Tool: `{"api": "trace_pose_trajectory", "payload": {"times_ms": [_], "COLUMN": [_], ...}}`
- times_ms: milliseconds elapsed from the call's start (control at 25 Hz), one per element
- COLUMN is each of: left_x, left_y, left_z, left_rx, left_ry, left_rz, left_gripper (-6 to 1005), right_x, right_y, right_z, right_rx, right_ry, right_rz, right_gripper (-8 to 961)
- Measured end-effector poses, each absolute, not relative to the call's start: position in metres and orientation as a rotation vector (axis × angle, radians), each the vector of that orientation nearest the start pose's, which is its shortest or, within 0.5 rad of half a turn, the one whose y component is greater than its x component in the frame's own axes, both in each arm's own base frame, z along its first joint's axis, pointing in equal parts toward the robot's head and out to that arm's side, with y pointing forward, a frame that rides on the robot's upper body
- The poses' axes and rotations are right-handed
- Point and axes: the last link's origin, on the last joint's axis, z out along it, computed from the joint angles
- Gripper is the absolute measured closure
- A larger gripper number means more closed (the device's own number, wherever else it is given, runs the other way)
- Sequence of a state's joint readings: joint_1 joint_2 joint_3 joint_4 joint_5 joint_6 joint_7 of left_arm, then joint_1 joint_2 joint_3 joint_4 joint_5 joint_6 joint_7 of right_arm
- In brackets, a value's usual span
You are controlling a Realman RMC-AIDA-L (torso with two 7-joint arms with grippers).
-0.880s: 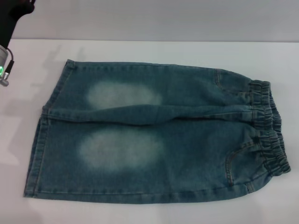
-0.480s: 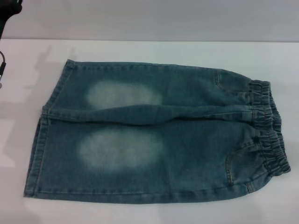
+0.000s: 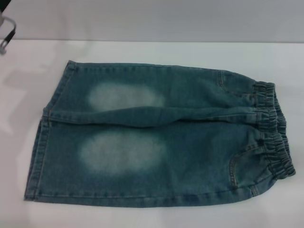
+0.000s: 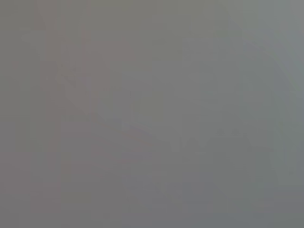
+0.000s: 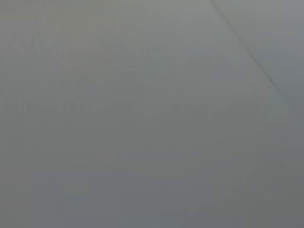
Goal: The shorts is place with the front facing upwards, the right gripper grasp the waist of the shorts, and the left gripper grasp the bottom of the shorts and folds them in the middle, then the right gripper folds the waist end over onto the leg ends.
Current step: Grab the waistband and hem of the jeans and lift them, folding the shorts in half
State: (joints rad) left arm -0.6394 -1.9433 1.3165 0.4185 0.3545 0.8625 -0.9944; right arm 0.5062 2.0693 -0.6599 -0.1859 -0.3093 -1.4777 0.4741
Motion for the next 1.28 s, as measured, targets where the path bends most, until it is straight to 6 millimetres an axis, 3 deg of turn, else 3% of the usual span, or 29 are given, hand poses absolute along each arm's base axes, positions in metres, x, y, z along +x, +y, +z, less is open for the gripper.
{"api": "trace_pose_trajectory", "payload": {"times_ms": [160, 360, 600, 720, 880, 1280], "left_x": [-0.225, -0.215, -0.200, -0.206, -0.216, -0.237], "left_y": [0.471, 0.472, 0.454, 0.442, 0.425, 0.387], "left_z": [0.095, 0.111, 0.130, 0.135, 0.136, 0.109], "left_rx": [-1.864, -2.021, -2.271, -2.339, -2.372, -2.447], "left_ry": [-0.885, -1.023, -1.282, -1.441, -1.619, -1.916], "left_rz": [-1.116, -1.096, -1.001, -0.846, -0.715, -0.349], "left_gripper": [278, 278, 278, 278, 278, 278], "right_x": [0.333, 0.343, 0.348, 0.350, 0.353, 0.355], "right_y": [0.338, 0.334, 0.333, 0.333, 0.335, 0.342], "right_z": [0.121, 0.121, 0.128, 0.132, 0.135, 0.138], "right_rx": [-1.006, -0.998, -0.998, -0.997, -0.997, -0.996], "right_ry": [0.395, 0.432, 0.421, 0.419, 0.432, 0.456], "right_rz": [1.085, 1.053, 1.030, 1.020, 1.001, 0.986], "right_gripper": [387, 387, 386, 386, 386, 386]}}
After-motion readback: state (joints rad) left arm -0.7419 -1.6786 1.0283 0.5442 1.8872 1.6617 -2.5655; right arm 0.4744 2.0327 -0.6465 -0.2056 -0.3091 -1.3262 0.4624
